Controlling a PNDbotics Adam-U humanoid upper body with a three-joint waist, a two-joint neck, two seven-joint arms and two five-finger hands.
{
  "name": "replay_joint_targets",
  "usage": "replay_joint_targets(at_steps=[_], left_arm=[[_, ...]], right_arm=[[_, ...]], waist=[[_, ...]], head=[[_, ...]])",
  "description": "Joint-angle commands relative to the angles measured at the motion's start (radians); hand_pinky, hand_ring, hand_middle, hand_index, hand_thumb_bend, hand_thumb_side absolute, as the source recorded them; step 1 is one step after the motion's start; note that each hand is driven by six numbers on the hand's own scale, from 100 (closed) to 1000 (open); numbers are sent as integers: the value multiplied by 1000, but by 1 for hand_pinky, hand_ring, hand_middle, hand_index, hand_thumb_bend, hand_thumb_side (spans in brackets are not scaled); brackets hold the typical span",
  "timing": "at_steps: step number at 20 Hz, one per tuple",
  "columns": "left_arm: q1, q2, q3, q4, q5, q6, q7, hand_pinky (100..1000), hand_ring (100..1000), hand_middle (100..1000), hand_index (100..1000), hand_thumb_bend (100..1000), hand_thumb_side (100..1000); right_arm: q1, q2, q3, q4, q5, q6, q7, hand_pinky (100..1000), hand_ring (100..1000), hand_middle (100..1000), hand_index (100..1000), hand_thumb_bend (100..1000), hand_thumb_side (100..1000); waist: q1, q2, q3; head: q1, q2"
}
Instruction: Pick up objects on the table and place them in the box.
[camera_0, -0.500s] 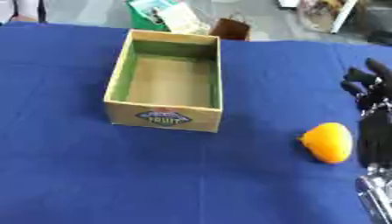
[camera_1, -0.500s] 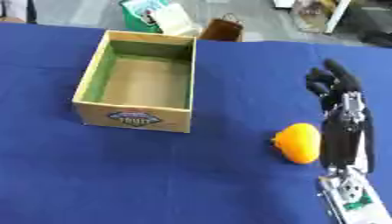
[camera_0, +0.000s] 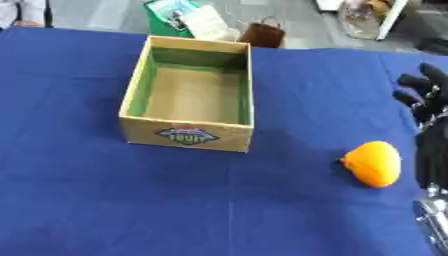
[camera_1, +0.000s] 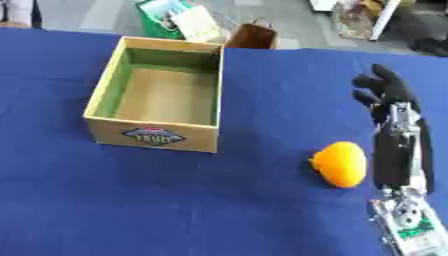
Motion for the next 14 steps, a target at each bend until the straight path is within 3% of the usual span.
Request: replay_joint_targets(at_steps=[1,5,7,9,12,13,14], left_arm=[[0,31,5,-22,-2,1,1,444,352,462,536,100,788],[1,33,4,-22,-4,3,1,443,352,463,536,100,789],[2,34,4,-22,-4,1,0,443,352,463,537,100,788],[3,35,4,-22,-4,0,1,443,352,463,536,100,788],[2,35,3,-22,-4,1,-1,442,353,463,536,100,787],[2,35,3,-22,-4,0,-1,442,353,463,536,100,787],[2,35,3,-22,-4,0,-1,442,353,463,537,100,787]], right_arm=[[12,-120,-36,-20,155,54,47,833,915,786,927,150,1000],[42,-235,-45,-20,333,124,56,834,904,800,907,318,1000],[54,-276,-43,-20,401,149,48,824,884,798,913,532,1000],[64,-312,-37,-20,453,183,69,821,884,812,926,589,1000],[67,-349,-22,-20,497,252,150,815,883,814,941,602,1000],[65,-361,-20,-20,508,271,174,815,884,814,950,633,1000],[62,-370,-16,-20,519,284,198,823,901,823,976,725,1000]], waist=[[2,-20,-4],[-1,-23,-11],[0,-23,-12],[0,-23,-11],[0,-22,-9],[0,-22,-8],[0,-21,-6]], head=[[2,1],[4,3],[2,2],[0,2],[-1,2],[-1,2],[-1,2]])
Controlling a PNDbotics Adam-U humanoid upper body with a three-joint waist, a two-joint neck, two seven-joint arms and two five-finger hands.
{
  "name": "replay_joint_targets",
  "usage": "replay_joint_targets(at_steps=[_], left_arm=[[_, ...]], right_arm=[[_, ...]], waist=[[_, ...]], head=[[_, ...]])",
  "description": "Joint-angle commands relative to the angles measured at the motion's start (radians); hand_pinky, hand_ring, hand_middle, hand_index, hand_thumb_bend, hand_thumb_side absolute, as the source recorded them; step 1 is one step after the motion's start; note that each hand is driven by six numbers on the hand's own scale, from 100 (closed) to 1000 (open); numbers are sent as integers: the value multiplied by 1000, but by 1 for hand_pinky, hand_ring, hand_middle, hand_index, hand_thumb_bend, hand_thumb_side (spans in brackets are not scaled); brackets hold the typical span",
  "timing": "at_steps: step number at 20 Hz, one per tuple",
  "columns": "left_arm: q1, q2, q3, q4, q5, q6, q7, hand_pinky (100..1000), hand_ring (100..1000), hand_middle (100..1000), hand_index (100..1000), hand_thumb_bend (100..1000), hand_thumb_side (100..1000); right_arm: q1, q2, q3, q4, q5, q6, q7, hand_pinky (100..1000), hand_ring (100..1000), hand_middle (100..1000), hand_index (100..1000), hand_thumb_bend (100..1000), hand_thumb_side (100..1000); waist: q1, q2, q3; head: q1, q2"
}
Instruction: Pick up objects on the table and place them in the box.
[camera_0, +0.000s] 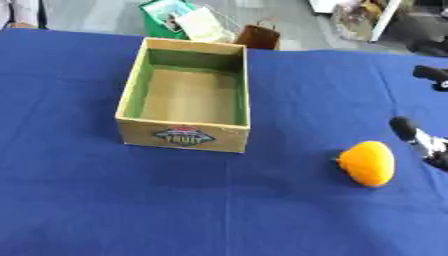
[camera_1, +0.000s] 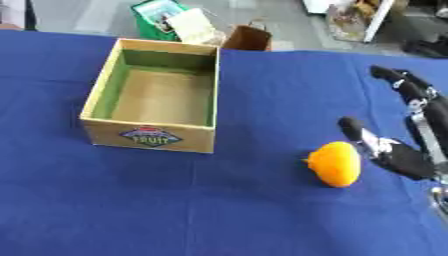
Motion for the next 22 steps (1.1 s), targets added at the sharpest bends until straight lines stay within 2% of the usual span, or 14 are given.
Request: replay_joint_targets(at_steps=[1,2,5,8,12,18,22], left_arm=[[-5,22,3,-22,-1,-1,-1,443,353,463,536,100,788],[-5,22,2,-22,-1,-1,-1,443,353,463,536,100,788],[-5,20,0,-22,0,1,-5,443,354,463,536,100,798],[-4,20,0,-22,0,1,-7,443,353,463,536,100,789],[-4,19,-1,-22,1,0,-9,443,354,463,536,100,788],[-3,17,-1,-22,2,0,-10,443,354,463,536,100,788],[-2,15,-1,-22,1,1,-12,443,354,464,536,100,789]], right_arm=[[-8,-68,9,-20,46,43,95,847,934,844,1000,822,1000],[-12,-74,18,-20,53,48,157,866,959,843,1000,834,852],[-31,-82,37,-20,19,71,348,895,992,843,1000,782,747],[-49,-88,38,-20,-16,97,439,910,1000,843,1000,807,702],[-69,-100,48,-20,-20,134,505,907,1000,856,1000,818,675],[-81,-107,58,-20,40,194,540,901,1000,865,1000,800,683],[-74,-103,61,-20,72,247,572,890,998,883,1000,742,676]], waist=[[3,-14,3],[2,-13,4],[1,-12,8],[1,-11,11],[3,-10,14],[6,-7,16],[6,-5,18]], head=[[-3,1],[-5,1],[-9,4],[-10,8],[-15,6],[-23,1],[-27,-3]])
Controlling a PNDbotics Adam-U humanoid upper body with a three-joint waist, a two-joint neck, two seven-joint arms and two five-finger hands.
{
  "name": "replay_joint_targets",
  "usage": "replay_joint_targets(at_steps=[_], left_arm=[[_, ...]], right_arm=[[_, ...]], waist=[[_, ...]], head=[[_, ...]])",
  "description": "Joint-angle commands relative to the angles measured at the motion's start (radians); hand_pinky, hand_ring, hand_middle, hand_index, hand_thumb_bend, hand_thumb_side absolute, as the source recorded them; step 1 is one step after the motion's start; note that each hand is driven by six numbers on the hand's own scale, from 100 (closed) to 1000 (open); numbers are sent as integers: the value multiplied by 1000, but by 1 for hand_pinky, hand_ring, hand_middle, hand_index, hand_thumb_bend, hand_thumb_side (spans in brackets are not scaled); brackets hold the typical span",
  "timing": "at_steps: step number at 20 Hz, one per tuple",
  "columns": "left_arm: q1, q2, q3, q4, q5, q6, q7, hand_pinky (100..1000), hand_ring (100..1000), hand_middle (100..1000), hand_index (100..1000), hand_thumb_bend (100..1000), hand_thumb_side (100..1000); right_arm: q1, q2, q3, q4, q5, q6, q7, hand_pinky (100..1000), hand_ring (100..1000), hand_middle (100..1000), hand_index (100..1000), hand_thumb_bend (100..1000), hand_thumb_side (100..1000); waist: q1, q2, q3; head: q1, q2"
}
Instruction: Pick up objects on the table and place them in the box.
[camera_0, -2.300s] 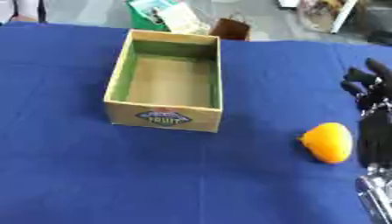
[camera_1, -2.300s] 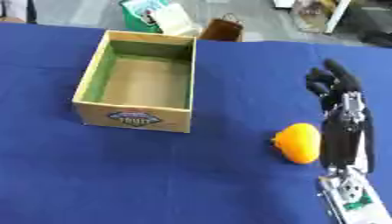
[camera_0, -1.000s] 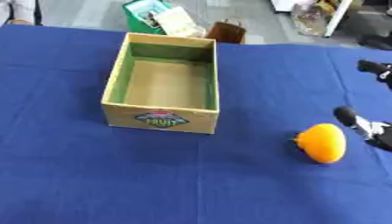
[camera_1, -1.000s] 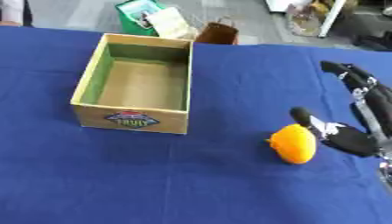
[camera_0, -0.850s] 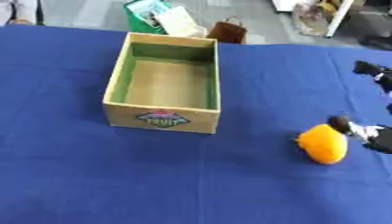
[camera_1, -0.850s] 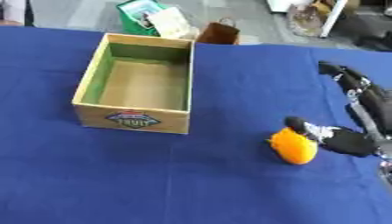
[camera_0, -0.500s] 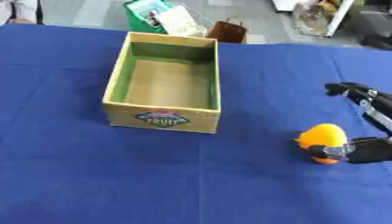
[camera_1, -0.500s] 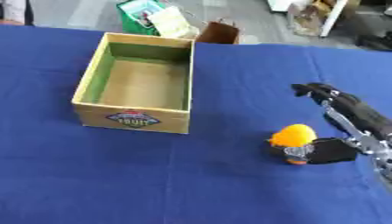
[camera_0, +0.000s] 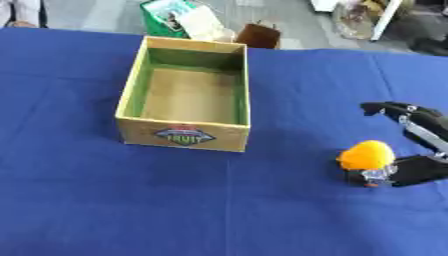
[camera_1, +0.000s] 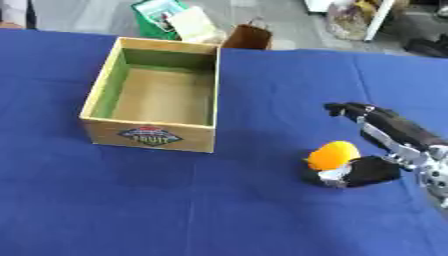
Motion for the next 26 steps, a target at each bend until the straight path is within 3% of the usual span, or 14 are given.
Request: replay_joint_targets(at_steps=[1,5,12,26], left_arm=[[-2,14,-1,-22,1,1,-5,444,355,464,536,100,790],[-2,13,0,-22,-1,4,-9,444,355,464,536,100,789],[-3,12,-1,-22,0,4,-11,444,356,465,536,100,790],[-5,11,-2,-22,1,2,-10,444,356,466,536,100,790]], right_arm=[[0,-35,-8,-20,50,38,34,885,992,887,1000,736,677],[10,-7,-7,-19,116,53,86,890,1000,889,1000,754,670],[11,25,-8,26,129,83,113,891,1000,896,1000,750,657],[-4,32,-18,155,165,105,96,873,981,871,1000,678,645]], waist=[[3,-11,0],[6,-10,1],[7,-9,0],[5,-5,6]], head=[[-5,-5],[-4,-7],[-5,-12],[-1,-15]])
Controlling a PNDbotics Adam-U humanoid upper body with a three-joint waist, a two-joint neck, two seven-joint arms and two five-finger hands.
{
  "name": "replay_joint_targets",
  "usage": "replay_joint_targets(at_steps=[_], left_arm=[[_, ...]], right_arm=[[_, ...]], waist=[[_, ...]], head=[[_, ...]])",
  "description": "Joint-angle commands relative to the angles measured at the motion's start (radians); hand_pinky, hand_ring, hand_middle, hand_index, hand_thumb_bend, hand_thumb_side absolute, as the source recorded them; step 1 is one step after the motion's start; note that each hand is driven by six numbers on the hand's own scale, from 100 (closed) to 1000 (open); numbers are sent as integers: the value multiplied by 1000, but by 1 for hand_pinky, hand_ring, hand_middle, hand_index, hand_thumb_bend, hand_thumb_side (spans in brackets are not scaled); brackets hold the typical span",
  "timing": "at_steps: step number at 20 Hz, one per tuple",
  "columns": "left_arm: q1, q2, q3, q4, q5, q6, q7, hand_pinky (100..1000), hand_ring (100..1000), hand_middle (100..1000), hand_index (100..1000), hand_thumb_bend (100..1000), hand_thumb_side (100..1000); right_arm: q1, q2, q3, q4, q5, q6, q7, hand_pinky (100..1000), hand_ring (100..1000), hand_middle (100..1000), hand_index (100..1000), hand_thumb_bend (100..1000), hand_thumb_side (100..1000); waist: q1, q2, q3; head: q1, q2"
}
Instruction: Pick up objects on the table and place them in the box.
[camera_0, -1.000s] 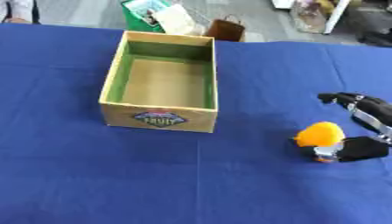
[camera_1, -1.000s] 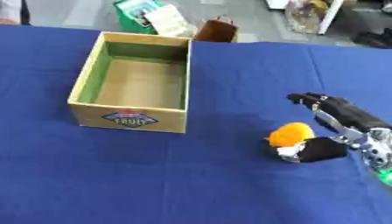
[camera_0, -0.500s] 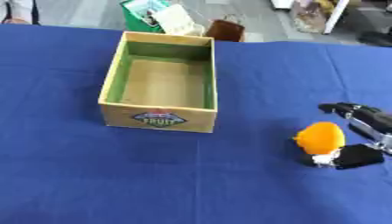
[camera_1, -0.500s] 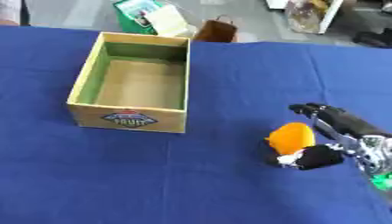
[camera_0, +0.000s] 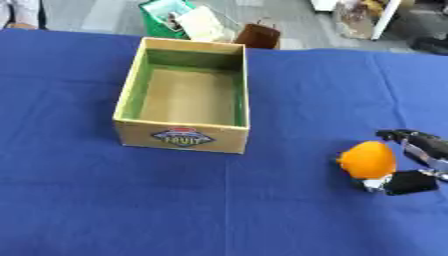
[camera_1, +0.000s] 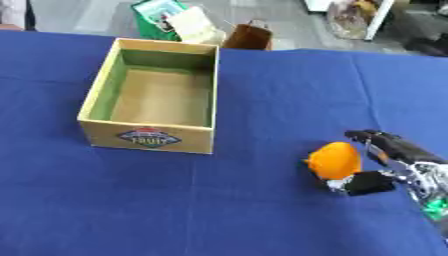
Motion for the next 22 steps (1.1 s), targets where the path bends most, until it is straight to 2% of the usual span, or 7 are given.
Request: replay_joint_targets(at_steps=[1,5,9,10,14,16,22], left_arm=[[-5,12,-2,-22,1,-2,-2,444,356,465,536,100,790],[-6,12,-1,-22,1,-3,-1,444,356,466,536,100,790],[-8,12,-1,-22,1,-3,0,443,356,465,536,100,790],[-8,12,-1,-22,1,-3,0,444,356,465,536,100,790],[-8,12,-1,-22,1,-2,0,444,356,465,536,100,790],[-9,12,-1,-22,1,-2,0,444,355,465,536,100,790],[-9,13,-1,-22,1,-2,0,444,355,466,536,100,790]], right_arm=[[-12,-23,-16,-3,10,-1,-19,866,971,849,973,649,637],[-14,-22,-12,-17,0,-12,-62,857,958,788,872,537,580],[-17,-19,-11,-26,-48,-24,-105,828,927,666,771,447,542],[-18,-19,-14,-27,-62,-22,-125,813,906,606,731,349,529],[-19,-18,-14,-30,-111,-12,-205,775,827,503,639,100,434],[-21,-18,-15,-34,-145,-3,-241,754,773,485,622,100,394],[-29,-29,-20,-125,-232,19,-330,748,772,518,668,100,380]], waist=[[2,-13,1],[2,-12,3],[1,-12,6],[1,-12,6],[-1,-12,7],[-1,-13,7],[-1,-15,5]], head=[[3,-5],[3,-6],[3,-7],[3,-7],[3,-7],[4,-8],[5,-10]])
